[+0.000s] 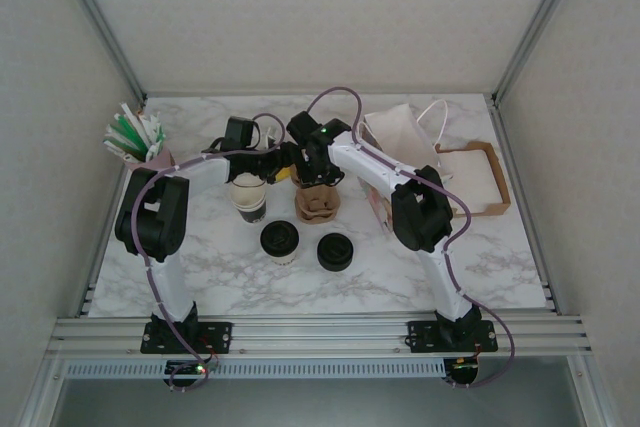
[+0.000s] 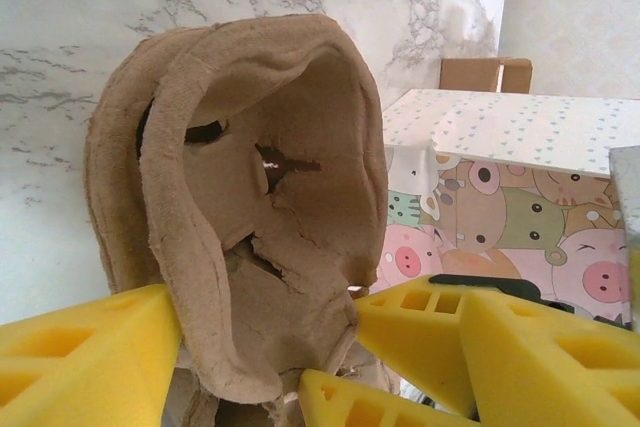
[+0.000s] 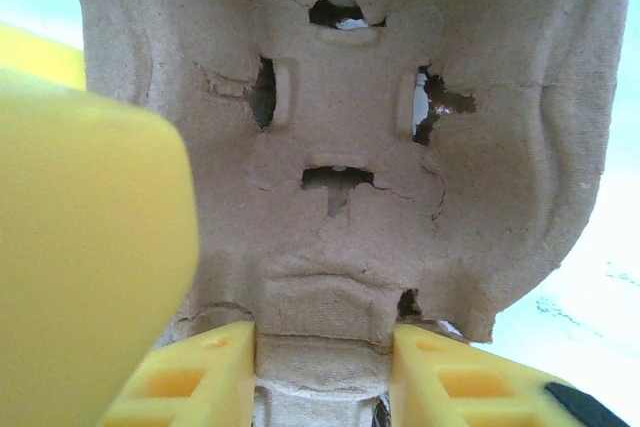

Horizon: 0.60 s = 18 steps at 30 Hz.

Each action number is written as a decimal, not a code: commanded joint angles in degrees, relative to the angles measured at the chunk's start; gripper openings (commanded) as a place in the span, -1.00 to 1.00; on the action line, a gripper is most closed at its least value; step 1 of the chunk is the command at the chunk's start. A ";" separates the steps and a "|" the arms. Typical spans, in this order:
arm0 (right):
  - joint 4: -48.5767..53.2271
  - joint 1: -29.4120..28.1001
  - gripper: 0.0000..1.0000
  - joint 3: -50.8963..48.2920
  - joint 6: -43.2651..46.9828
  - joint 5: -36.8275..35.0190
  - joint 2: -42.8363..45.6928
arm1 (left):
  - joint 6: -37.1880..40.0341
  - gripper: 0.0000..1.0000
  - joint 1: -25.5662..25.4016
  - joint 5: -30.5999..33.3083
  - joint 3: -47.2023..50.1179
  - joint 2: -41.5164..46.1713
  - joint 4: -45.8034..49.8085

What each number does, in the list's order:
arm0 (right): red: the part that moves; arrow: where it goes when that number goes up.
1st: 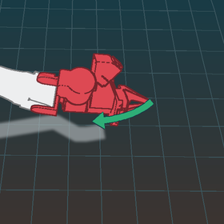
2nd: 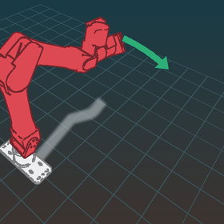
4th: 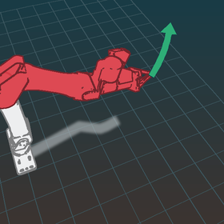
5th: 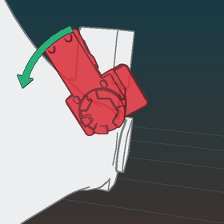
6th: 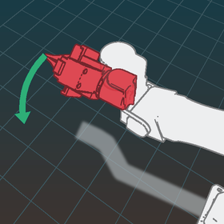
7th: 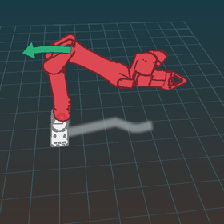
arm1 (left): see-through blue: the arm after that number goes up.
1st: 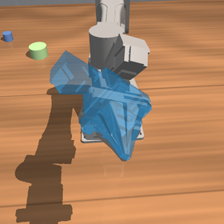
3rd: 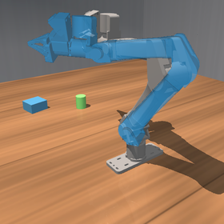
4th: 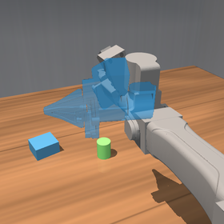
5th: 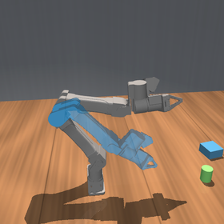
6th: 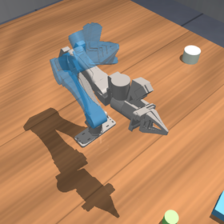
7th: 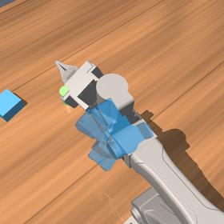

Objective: Pack the takeout coffee

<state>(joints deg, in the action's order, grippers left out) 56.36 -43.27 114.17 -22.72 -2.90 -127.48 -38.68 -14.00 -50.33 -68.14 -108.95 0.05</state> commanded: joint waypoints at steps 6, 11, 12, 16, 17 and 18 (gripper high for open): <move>-1.05 -0.56 -0.27 -1.05 -0.44 -0.44 5.55 | -1.37 0.61 0.44 -1.33 -0.57 3.89 -2.50; -0.73 -0.50 -0.28 -1.39 -0.24 -0.93 7.10 | -2.78 0.73 1.46 0.46 -1.85 7.19 -2.42; -0.73 -0.50 -0.28 -1.57 -0.27 -1.01 7.45 | -3.10 0.75 1.88 1.04 -2.01 8.06 -2.33; -1.08 -0.52 -0.28 -2.61 0.00 -0.08 9.20 | -3.96 0.87 3.84 3.66 -2.72 11.67 -1.58; -1.20 -0.51 -0.28 -2.79 0.00 0.24 9.70 | -4.27 0.90 4.39 4.44 -3.00 12.62 -1.20; -1.27 -0.60 -0.28 -2.94 0.17 0.58 10.23 | -4.66 0.94 5.03 5.17 -3.18 13.56 -0.93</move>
<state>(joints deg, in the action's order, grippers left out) 55.00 -43.44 112.31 -22.90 -2.90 -119.94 -42.06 -10.68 -47.81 -68.90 -99.53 -0.80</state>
